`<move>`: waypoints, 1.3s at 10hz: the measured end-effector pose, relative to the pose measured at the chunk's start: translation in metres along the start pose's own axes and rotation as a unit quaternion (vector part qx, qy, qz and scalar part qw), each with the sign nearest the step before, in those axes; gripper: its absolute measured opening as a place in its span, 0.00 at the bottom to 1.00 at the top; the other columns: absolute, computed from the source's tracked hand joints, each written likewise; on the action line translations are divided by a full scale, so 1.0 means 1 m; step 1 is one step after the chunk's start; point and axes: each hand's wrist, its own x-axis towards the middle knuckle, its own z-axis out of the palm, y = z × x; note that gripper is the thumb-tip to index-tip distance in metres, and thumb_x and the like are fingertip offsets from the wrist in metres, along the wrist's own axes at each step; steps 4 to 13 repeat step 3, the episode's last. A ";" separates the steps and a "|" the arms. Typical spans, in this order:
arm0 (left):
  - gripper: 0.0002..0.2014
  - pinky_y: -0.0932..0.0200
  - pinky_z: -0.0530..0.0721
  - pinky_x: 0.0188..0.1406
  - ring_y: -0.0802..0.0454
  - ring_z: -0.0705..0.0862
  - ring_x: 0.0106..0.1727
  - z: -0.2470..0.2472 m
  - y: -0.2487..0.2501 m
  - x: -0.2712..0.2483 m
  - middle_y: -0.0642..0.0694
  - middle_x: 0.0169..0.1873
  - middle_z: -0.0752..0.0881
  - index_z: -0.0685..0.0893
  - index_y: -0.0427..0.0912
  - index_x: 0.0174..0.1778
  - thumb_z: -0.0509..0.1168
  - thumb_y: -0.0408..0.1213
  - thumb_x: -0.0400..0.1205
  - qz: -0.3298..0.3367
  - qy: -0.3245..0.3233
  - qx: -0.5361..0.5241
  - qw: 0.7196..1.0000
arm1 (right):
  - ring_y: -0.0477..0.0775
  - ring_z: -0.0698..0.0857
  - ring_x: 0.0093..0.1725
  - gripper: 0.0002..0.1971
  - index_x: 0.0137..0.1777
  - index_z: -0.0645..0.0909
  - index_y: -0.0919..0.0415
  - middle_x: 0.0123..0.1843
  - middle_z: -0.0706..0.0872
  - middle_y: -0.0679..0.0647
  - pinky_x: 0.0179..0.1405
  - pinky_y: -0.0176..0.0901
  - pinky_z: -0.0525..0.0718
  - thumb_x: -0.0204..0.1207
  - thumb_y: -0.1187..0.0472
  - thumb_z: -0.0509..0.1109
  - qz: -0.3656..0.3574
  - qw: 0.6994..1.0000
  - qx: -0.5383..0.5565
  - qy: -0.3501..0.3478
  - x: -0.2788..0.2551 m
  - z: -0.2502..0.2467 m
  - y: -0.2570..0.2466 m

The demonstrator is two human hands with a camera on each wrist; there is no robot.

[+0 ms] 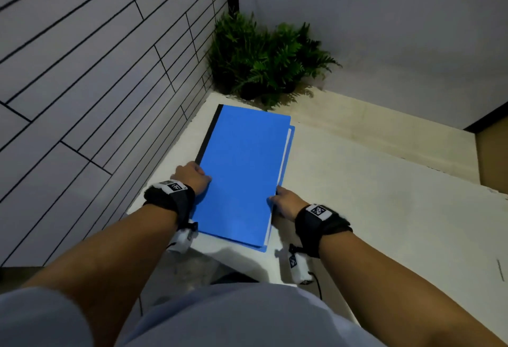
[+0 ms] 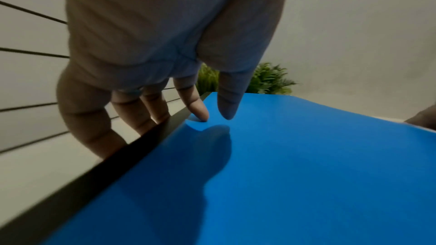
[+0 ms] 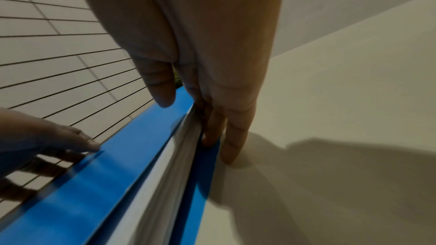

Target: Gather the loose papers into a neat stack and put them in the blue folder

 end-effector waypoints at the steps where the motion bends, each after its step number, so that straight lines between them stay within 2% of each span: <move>1: 0.11 0.51 0.84 0.55 0.37 0.84 0.56 -0.027 -0.015 0.008 0.39 0.59 0.84 0.81 0.47 0.52 0.71 0.41 0.74 -0.034 0.034 0.028 0.998 | 0.59 0.80 0.44 0.23 0.74 0.71 0.61 0.55 0.84 0.60 0.40 0.44 0.73 0.78 0.68 0.61 -0.010 0.999 -0.017 -0.047 0.013 0.029 -0.032; 2: 0.20 0.48 0.86 0.57 0.38 0.85 0.57 -0.038 -0.031 0.021 0.39 0.63 0.82 0.80 0.48 0.58 0.73 0.46 0.72 -0.031 0.021 0.041 0.998 | 0.63 0.82 0.53 0.24 0.75 0.69 0.62 0.63 0.82 0.63 0.46 0.49 0.74 0.79 0.66 0.62 -0.007 0.996 -0.048 -0.072 0.025 0.045 -0.043; 3: 0.25 0.46 0.83 0.63 0.35 0.83 0.62 -0.038 -0.036 0.027 0.38 0.68 0.79 0.79 0.46 0.63 0.74 0.49 0.72 -0.009 0.003 0.050 0.999 | 0.64 0.83 0.56 0.18 0.69 0.75 0.67 0.64 0.82 0.66 0.50 0.51 0.78 0.80 0.63 0.64 0.004 0.995 -0.076 -0.057 0.026 0.043 -0.047; 13: 0.25 0.46 0.83 0.63 0.35 0.83 0.62 -0.038 -0.036 0.027 0.38 0.68 0.79 0.79 0.46 0.63 0.74 0.49 0.72 -0.009 0.003 0.050 0.999 | 0.64 0.83 0.56 0.18 0.69 0.75 0.67 0.64 0.82 0.66 0.50 0.51 0.78 0.80 0.63 0.64 0.004 0.995 -0.076 -0.057 0.026 0.043 -0.047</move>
